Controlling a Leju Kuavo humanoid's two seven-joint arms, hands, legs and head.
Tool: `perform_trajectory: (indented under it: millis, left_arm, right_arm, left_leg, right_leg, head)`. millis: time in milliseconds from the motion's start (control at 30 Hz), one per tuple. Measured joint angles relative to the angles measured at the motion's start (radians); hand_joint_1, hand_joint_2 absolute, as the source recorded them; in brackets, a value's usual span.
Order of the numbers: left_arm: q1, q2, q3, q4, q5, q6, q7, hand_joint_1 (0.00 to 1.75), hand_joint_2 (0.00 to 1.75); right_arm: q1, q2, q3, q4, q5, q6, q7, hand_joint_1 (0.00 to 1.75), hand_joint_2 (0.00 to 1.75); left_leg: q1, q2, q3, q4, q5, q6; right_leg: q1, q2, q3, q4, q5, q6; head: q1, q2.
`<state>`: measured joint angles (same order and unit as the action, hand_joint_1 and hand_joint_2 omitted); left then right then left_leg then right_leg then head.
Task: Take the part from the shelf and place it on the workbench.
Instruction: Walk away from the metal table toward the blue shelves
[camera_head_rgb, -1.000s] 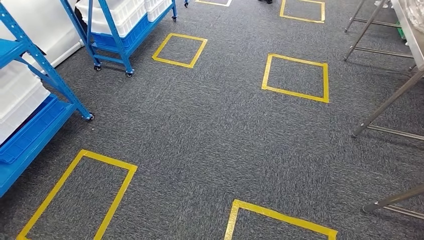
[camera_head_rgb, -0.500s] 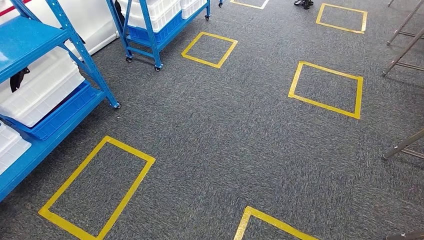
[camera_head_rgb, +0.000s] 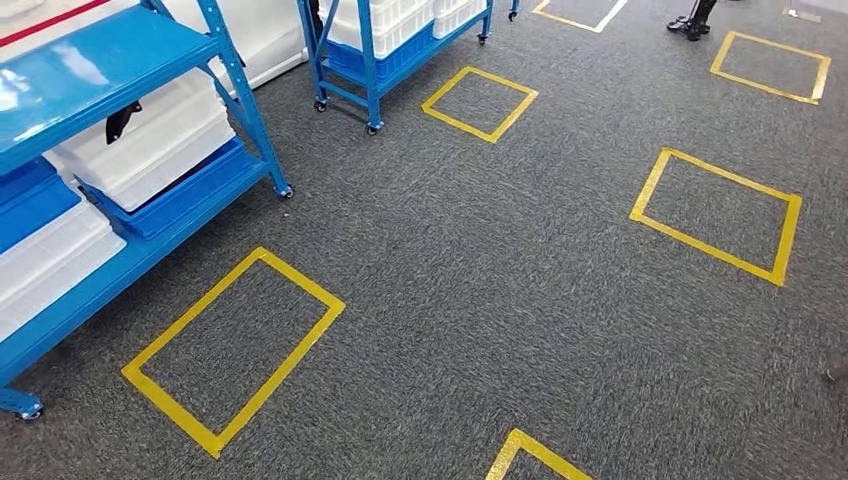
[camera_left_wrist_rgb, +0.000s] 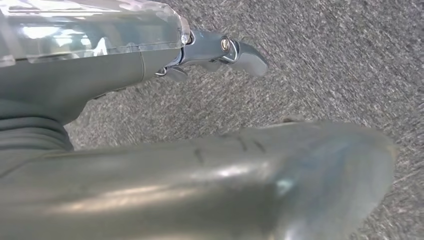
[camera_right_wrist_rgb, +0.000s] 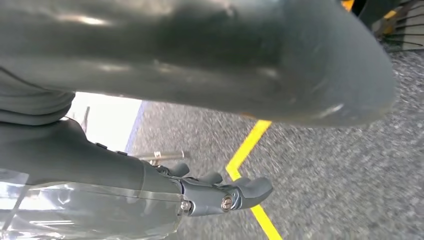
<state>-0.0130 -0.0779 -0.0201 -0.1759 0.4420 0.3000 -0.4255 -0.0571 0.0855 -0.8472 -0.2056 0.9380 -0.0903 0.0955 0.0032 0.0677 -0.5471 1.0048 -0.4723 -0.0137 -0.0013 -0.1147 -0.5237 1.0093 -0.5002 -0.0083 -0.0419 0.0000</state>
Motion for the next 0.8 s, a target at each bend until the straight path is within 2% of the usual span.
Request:
perform_trajectory:
  millis: [33,67,133,167,200,233,267,300,333,367,400,433,467,500,567,600,633,700,733,767,800]
  left_arm:
    - [0.000,0.000,-0.001,0.000,-0.001,-0.002,0.000,0.00,0.00]
    - [0.002,0.001,-0.003,0.000,-0.002,-0.004,0.001,0.00,0.00]
    - [0.002,0.003,-0.006,0.000,-0.006,-0.006,0.003,0.00,0.00]
    - [0.001,0.004,-0.007,0.000,-0.008,-0.006,0.004,0.00,0.00]
    - [0.000,0.005,-0.008,0.000,-0.009,-0.006,0.004,0.00,0.00]
    - [-0.002,0.005,-0.008,0.000,-0.010,-0.006,0.005,0.00,0.00]
    - [-0.002,0.006,-0.009,0.000,-0.010,-0.006,0.006,0.00,0.00]
    - [-0.002,0.006,-0.009,0.000,-0.010,-0.007,0.007,0.00,0.00]
    - [-0.001,0.006,-0.009,0.000,-0.010,-0.007,0.007,0.00,0.00]
    - [0.000,0.006,-0.010,0.000,-0.011,-0.008,0.008,0.00,0.00]
    - [0.000,0.006,-0.010,0.000,-0.011,-0.008,0.009,0.00,0.00]
    - [0.000,0.006,-0.011,0.000,-0.010,-0.009,0.009,0.00,0.00]
    - [-0.001,0.006,-0.012,0.000,-0.010,-0.009,0.010,0.00,0.00]
    - [-0.001,0.007,-0.012,0.000,-0.010,-0.009,0.010,0.00,0.00]
    - [0.002,0.009,-0.013,0.000,-0.010,-0.011,0.009,0.00,0.00]
    - [0.003,0.010,-0.013,0.000,-0.010,-0.012,0.008,0.00,0.00]
    - [0.003,0.011,-0.014,0.000,-0.010,-0.015,0.007,0.00,0.00]
    - [0.002,0.012,-0.015,0.000,-0.010,-0.022,0.004,0.00,0.00]
    - [0.001,0.012,-0.015,0.000,-0.010,-0.024,0.003,0.00,0.00]
    - [0.001,0.012,-0.015,0.000,-0.009,-0.025,0.002,0.00,0.00]
    - [0.002,0.012,-0.015,0.000,-0.008,-0.026,0.002,0.00,0.00]
  right_arm:
    - [-0.002,0.000,-0.002,0.000,0.000,0.000,0.000,0.00,0.00]
    - [-0.004,0.000,-0.004,0.000,0.000,0.000,-0.001,0.00,0.00]
    - [-0.005,0.000,-0.006,0.000,-0.001,0.000,-0.001,0.00,0.00]
    - [-0.004,0.000,-0.008,0.000,-0.001,0.000,-0.001,0.00,0.00]
    - [-0.002,0.000,-0.009,0.001,-0.001,0.001,-0.001,0.00,0.00]
    - [0.000,0.000,-0.011,0.002,-0.001,0.001,0.000,0.00,0.00]
    - [0.002,0.000,-0.012,0.002,-0.001,0.001,0.001,0.00,0.00]
    - [0.003,0.000,-0.012,0.003,-0.001,0.001,0.002,0.00,0.00]
    - [0.004,0.000,-0.012,0.003,-0.001,0.001,0.002,0.00,0.00]
    - [0.005,-0.001,-0.013,0.003,-0.001,0.001,0.003,0.00,0.00]
    - [0.005,-0.001,-0.013,0.003,-0.001,0.001,0.003,0.00,0.00]
    - [0.005,-0.002,-0.013,0.003,-0.001,0.001,0.004,0.00,0.00]
    - [0.005,-0.003,-0.013,0.004,-0.001,0.001,0.004,0.00,0.00]
    - [0.004,-0.003,-0.013,0.004,-0.001,0.001,0.004,0.00,0.00]
    - [0.002,-0.002,-0.013,0.004,-0.001,0.001,0.004,0.00,0.00]
    - [0.002,-0.001,-0.013,0.004,-0.001,0.001,0.004,0.00,0.00]
    - [0.003,-0.001,-0.013,0.004,-0.001,0.001,0.004,0.00,0.00]
    - [0.005,-0.001,-0.013,0.005,0.000,0.001,0.004,0.00,0.00]
    - [0.007,-0.002,-0.013,0.005,0.000,0.002,0.004,0.00,0.00]
    - [0.007,-0.002,-0.013,0.005,0.001,0.003,0.004,0.00,0.00]
    - [0.007,-0.002,-0.013,0.005,0.001,0.005,0.004,0.00,0.00]
  left_leg:
    - [0.000,-0.013,0.000,-0.003,0.003,0.007]
    - [0.001,-0.023,0.001,-0.006,0.006,0.013]
    - [0.004,-0.044,0.004,-0.013,0.013,0.025]
    - [0.005,-0.054,0.003,-0.014,0.015,0.029]
    - [0.005,-0.064,0.001,-0.013,0.016,0.032]
    - [0.004,-0.077,0.000,-0.013,0.017,0.033]
    - [0.004,-0.091,-0.001,-0.013,0.017,0.034]
    - [0.003,-0.106,0.000,-0.012,0.018,0.034]
    - [0.004,-0.120,0.002,-0.011,0.017,0.033]
    - [0.004,-0.134,0.003,-0.010,0.016,0.031]
    - [0.003,-0.146,0.002,-0.006,0.015,0.027]
    - [0.002,-0.157,0.000,-0.004,0.014,0.022]
    - [0.002,-0.167,-0.004,-0.002,0.014,0.017]
    - [0.002,-0.176,-0.008,-0.002,0.014,0.010]
    - [0.004,-0.187,-0.013,-0.002,0.014,-0.002]
    - [0.004,-0.174,-0.019,0.012,0.004,-0.007]
    - [0.003,-0.151,-0.034,0.043,-0.017,-0.011]
    - [0.004,-0.097,-0.091,0.165,-0.085,-0.018]
    - [0.006,-0.085,-0.123,0.233,-0.115,-0.021]
    - [0.007,-0.079,-0.145,0.280,-0.130,-0.023]
    - [0.008,-0.076,-0.148,0.289,-0.125,-0.024]
  right_leg:
    - [-0.001,-0.009,0.003,0.000,-0.002,0.006]
    - [-0.004,-0.002,0.004,0.005,-0.007,0.013]
    - [-0.010,0.045,-0.016,0.054,-0.043,0.024]
    - [-0.012,0.078,-0.042,0.110,-0.074,0.027]
    - [-0.012,0.098,-0.077,0.177,-0.107,0.028]
    - [-0.013,0.107,-0.111,0.242,-0.131,0.028]
    - [-0.013,0.110,-0.134,0.281,-0.136,0.028]
    - [-0.013,0.112,-0.139,0.282,-0.120,0.027]
    - [-0.013,0.116,-0.126,0.245,-0.086,0.025]
    - [-0.014,0.132,-0.098,0.176,-0.043,0.022]
    - [-0.015,0.159,-0.070,0.107,-0.010,0.019]
    - [-0.016,0.178,-0.049,0.054,0.012,0.017]
    - [-0.016,0.193,-0.038,0.023,0.021,0.015]
    - [-0.014,0.194,-0.037,0.016,0.019,0.013]
    - [-0.015,0.169,-0.034,0.011,0.022,0.002]
    - [-0.016,0.157,-0.031,0.006,0.025,-0.006]
    - [-0.018,0.143,-0.030,0.001,0.026,-0.013]
    - [-0.014,0.116,-0.029,-0.002,0.026,-0.022]
    - [-0.012,0.101,-0.029,-0.002,0.025,-0.024]
    - [-0.010,0.088,-0.029,-0.001,0.024,-0.025]
    - [-0.009,0.075,-0.028,-0.001,0.022,-0.024]
  head:
    - [0.000,0.000]
    - [0.000,0.000]
    - [0.000,0.000]
    - [0.000,0.000]
    - [0.000,0.000]
    - [0.001,0.000]
    - [0.001,0.000]
    - [0.001,0.000]
    - [0.001,0.000]
    - [0.001,0.000]
    - [0.001,0.000]
    - [0.001,0.000]
    - [0.001,0.000]
    - [0.001,0.000]
    - [0.001,0.000]
    - [0.000,0.000]
    - [0.000,0.000]
    - [-0.001,0.000]
    - [-0.001,0.000]
    - [-0.001,0.000]
    - [-0.001,0.000]
